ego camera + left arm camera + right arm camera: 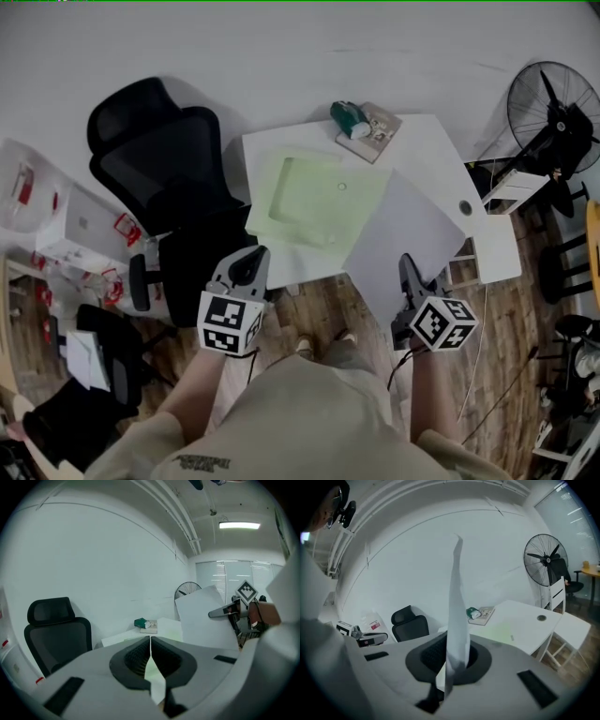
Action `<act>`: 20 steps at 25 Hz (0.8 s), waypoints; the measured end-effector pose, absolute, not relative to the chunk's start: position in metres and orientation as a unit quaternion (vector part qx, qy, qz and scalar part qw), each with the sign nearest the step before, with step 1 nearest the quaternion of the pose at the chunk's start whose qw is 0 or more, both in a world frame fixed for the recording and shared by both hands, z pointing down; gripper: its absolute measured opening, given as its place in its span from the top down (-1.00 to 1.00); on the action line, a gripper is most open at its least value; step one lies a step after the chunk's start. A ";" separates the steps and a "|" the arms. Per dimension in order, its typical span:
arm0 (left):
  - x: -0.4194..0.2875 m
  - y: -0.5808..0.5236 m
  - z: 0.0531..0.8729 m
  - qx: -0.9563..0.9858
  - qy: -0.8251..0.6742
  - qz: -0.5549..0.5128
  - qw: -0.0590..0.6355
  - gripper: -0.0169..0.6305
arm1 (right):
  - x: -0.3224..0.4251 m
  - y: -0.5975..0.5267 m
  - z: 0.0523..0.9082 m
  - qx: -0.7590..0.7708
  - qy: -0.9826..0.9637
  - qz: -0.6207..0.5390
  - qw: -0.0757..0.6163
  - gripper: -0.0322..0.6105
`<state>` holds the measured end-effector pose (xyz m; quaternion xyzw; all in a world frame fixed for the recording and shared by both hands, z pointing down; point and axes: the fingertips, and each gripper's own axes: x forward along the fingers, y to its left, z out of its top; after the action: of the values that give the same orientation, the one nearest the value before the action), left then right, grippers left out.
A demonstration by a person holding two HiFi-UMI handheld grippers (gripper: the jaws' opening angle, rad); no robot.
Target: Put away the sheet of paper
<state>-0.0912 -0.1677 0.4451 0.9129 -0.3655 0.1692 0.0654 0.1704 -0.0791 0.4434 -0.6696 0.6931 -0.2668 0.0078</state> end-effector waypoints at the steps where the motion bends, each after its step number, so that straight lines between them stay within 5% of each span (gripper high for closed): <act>1: -0.091 -0.173 0.450 0.912 -0.366 0.170 0.073 0.87 | 0.171 -0.086 0.448 -0.668 0.692 -0.273 0.008 0.82; 20: -0.061 -0.249 0.518 0.880 -0.397 0.222 0.137 0.87 | 0.197 -0.203 0.548 -0.620 0.694 -0.364 -0.030 0.82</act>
<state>-0.0606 -0.2494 0.5177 0.8800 -0.3973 0.2215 0.1370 0.1971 -0.2033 0.5484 -0.6203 0.6944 -0.3635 -0.0298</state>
